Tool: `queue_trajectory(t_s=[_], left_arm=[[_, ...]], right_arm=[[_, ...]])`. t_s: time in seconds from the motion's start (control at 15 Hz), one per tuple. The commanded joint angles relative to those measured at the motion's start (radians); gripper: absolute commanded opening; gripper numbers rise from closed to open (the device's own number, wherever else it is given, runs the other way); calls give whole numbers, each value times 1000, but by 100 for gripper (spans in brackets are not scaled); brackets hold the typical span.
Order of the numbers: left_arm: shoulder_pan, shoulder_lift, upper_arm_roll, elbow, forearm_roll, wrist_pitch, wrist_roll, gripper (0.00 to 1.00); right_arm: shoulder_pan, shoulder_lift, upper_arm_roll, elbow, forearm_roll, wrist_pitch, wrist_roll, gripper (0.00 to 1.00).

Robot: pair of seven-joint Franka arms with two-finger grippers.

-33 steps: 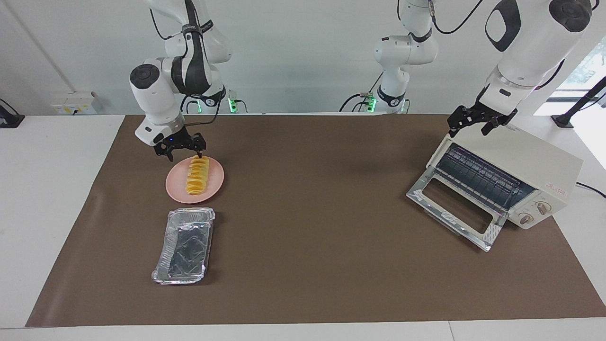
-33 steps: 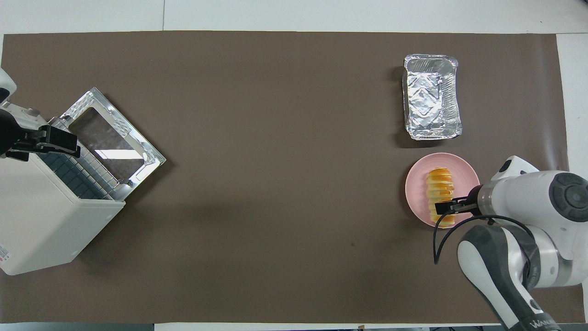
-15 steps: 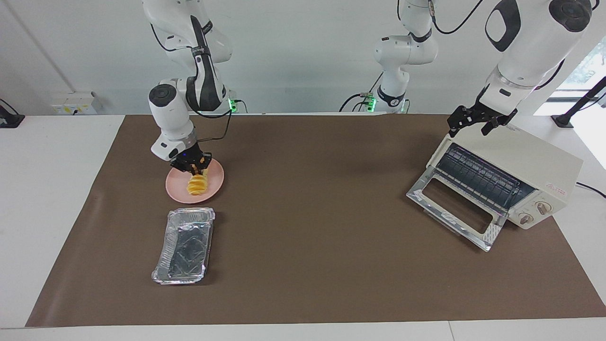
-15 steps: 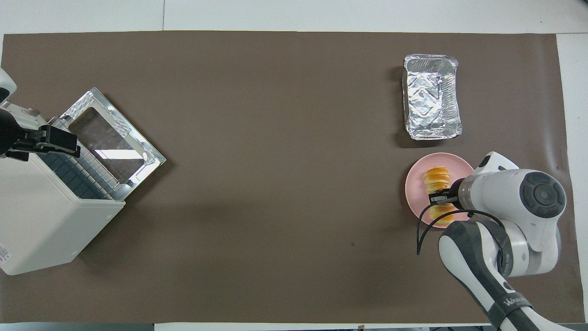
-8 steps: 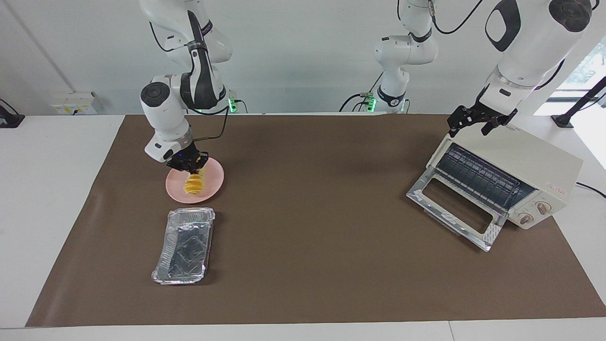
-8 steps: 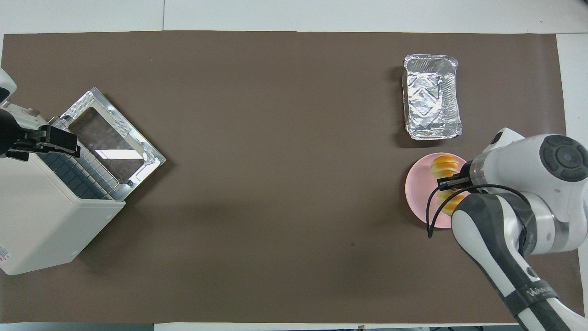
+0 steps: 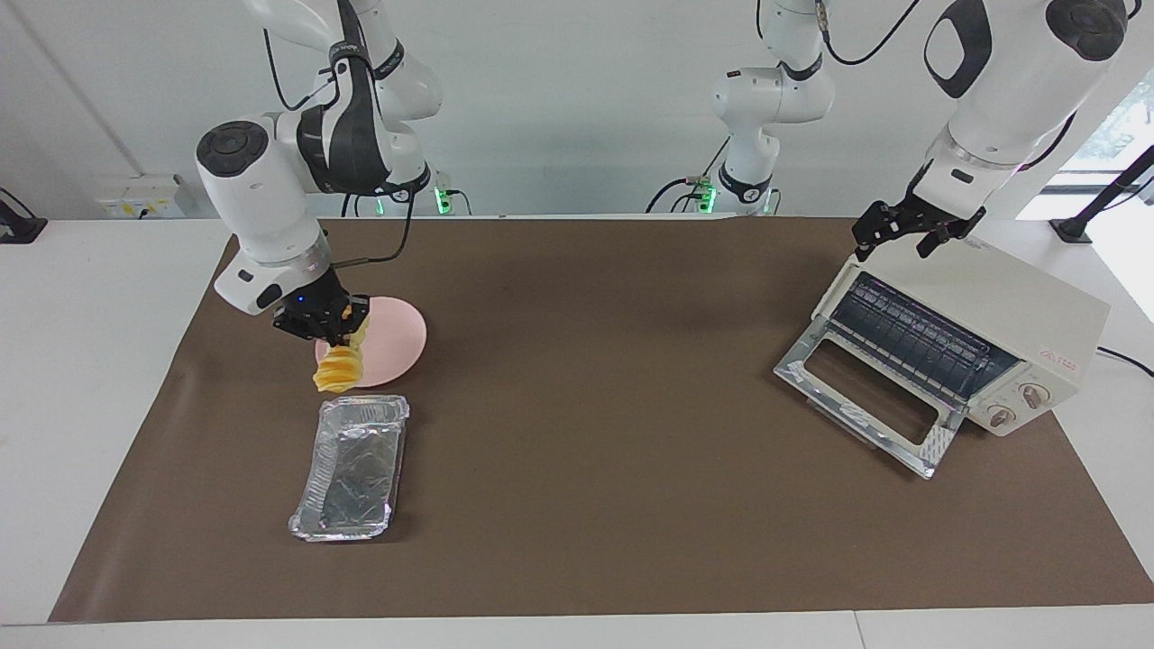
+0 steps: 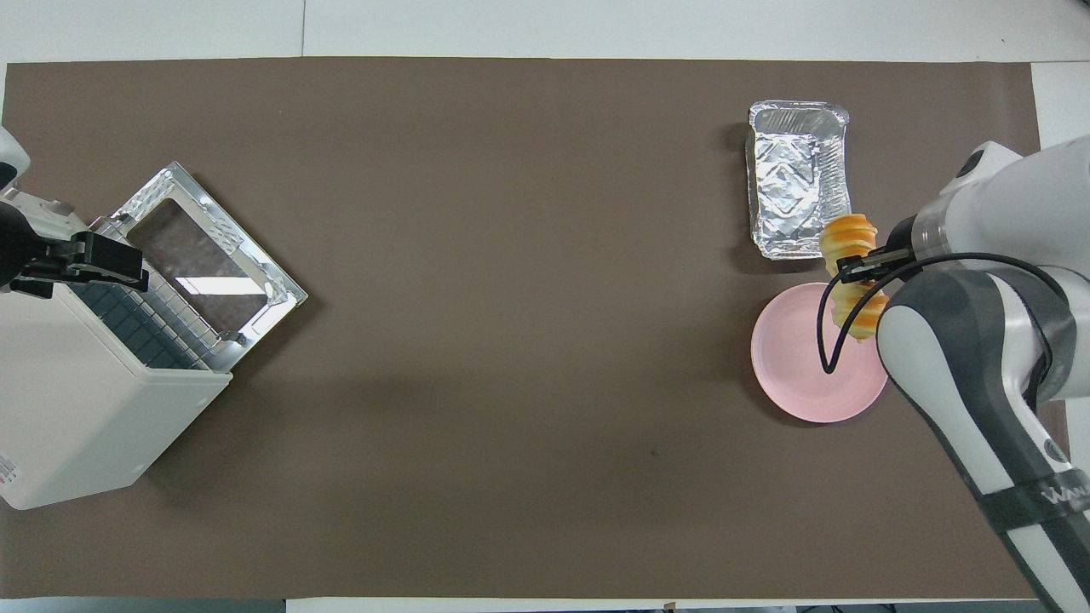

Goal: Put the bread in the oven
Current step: 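Carry the bread roll to the foil tray and release it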

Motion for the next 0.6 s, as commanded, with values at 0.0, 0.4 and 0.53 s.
queue_trajectory(t_s=[0.0, 0.4, 0.53], left_arm=[[5, 2, -3, 7, 0, 8, 1, 100], [1, 4, -3, 9, 2, 9, -3, 100], [0, 4, -3, 9, 2, 6, -4, 100]], right_arm=[[-3, 135, 2, 174, 11, -33, -23, 0], [0, 392, 2, 377, 7, -19, -23, 0], [-2, 420, 2, 371, -1, 63, -23, 0]])
